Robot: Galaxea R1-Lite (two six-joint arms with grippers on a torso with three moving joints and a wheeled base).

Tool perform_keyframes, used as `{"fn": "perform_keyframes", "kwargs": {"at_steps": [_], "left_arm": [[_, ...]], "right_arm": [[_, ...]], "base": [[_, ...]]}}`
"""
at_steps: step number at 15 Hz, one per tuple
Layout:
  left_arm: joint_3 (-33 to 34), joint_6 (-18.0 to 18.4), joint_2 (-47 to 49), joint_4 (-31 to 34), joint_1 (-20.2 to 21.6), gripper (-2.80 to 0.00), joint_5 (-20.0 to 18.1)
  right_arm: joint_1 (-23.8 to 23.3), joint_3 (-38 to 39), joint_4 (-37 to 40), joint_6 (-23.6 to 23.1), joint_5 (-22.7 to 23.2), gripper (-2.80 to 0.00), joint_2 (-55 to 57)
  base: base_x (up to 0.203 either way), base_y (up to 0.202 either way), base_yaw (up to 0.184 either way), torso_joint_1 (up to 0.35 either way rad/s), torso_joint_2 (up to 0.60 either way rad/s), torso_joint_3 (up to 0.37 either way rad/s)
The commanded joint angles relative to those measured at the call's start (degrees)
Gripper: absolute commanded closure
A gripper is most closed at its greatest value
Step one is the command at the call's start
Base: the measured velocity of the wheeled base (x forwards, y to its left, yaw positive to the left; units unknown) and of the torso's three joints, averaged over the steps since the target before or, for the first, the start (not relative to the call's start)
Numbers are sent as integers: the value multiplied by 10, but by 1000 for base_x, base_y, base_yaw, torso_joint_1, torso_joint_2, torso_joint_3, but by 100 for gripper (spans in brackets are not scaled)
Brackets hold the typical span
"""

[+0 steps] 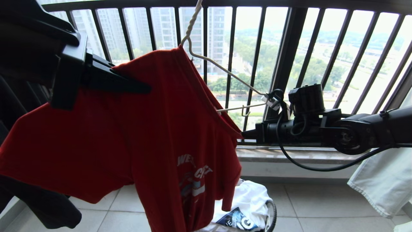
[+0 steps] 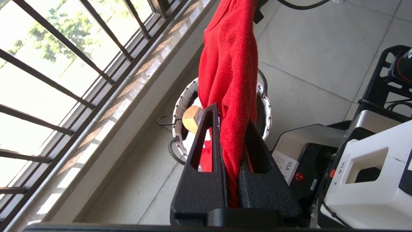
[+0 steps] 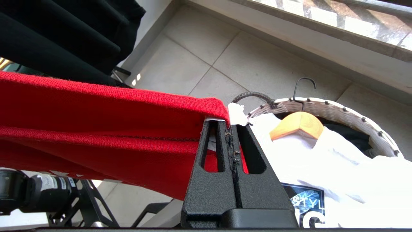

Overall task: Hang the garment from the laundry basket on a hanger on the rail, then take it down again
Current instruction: Hang the clothes on the clothes rack

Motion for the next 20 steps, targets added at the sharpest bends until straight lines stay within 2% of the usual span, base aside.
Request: {"fn": "perform_keyframes", "kwargs": {"at_steps": [1, 9, 17, 20], "left_arm": [[6, 9, -4, 3, 0, 0, -3], [42, 22, -9, 3, -1, 0, -2], [52, 25, 3, 2, 0, 0, 1], [50, 25, 13, -19, 0, 0, 25]], "right_arm": [[-9, -8, -1, 2, 2, 0, 6], [-42, -28, 1, 1, 2, 0, 9], [-66, -40, 2, 0, 2, 0, -1], [-66, -41, 18, -2, 2, 0, -8]], "base": [[0, 0, 0, 0, 0, 0], [0, 0, 0, 0, 0, 0], [0, 0, 0, 0, 0, 0], [0, 0, 0, 0, 0, 0]]}}
